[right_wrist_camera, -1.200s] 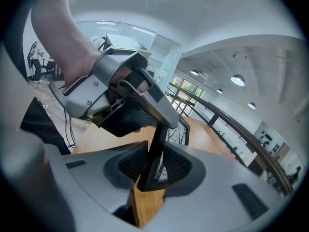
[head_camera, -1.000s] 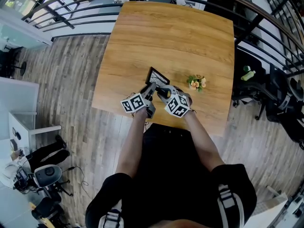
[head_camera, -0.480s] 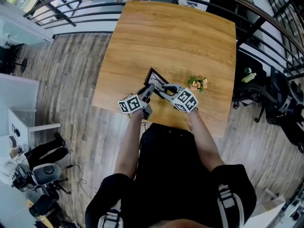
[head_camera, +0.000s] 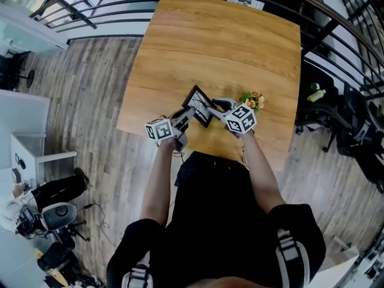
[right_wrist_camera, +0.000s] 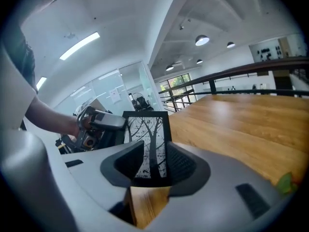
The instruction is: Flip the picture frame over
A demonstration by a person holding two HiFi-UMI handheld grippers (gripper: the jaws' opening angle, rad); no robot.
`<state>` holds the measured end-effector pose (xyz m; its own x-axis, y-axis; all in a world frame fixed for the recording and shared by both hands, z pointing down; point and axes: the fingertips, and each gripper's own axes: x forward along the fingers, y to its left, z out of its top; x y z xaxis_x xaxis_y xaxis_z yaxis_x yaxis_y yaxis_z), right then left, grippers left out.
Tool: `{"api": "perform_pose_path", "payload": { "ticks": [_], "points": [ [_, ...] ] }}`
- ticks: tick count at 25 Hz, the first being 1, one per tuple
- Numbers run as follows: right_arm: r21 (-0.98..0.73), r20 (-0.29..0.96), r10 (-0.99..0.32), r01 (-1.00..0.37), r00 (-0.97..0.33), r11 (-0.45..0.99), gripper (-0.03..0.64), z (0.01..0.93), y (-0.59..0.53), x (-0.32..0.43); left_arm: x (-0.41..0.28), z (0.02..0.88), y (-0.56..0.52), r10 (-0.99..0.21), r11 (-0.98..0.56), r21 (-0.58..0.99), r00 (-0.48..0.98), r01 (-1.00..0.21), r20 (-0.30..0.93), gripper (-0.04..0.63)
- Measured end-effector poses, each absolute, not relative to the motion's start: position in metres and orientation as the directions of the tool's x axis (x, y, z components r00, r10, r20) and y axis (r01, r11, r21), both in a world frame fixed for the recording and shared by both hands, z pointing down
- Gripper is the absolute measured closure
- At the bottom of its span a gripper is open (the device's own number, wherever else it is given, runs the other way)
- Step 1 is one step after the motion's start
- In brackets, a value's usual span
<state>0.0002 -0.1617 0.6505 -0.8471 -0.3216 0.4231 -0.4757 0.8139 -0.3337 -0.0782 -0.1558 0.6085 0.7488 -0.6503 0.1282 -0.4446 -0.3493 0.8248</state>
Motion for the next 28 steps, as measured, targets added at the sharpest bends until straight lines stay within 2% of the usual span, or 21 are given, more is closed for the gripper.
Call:
{"api": "perform_pose_path", "payload": {
  "ticks": [4,10,18,24,28],
  "points": [
    [-0.43,0.384,-0.329,-0.483,-0.863,0.763,0.436,0.65,-0.165,0.002,-0.066,0.595,-0.145,-0.575,-0.408,0.83,0.814,-0.379,0.089,0.503],
    [-0.412,0.356,-0.325,-0.46,-0.876,0.787,0.43,0.64,-0.164,-0.001,-0.069,0.579,-0.137,-0.531,-0.448,0.843,0.847,-0.297,0.016,0.503],
    [-0.609,0.22,-0.221,-0.311,-0.95,0.73,0.422,0.631,-0.152,0.0,-0.072,0.567,-0.127,-0.451,-0.496,0.853,0.887,-0.16,-0.096,0.503],
    [-0.735,0.161,-0.106,-0.191,-0.981,0.65,0.476,0.627,-0.139,-0.006,-0.078,0.564,-0.123,-0.401,-0.507,0.856,0.906,-0.1,-0.132,0.503],
    [-0.746,0.156,-0.119,-0.196,-0.98,0.636,0.492,0.627,-0.141,-0.005,-0.082,0.566,-0.129,-0.427,-0.489,0.868,0.891,-0.087,-0.151,0.503]
  ]
}}
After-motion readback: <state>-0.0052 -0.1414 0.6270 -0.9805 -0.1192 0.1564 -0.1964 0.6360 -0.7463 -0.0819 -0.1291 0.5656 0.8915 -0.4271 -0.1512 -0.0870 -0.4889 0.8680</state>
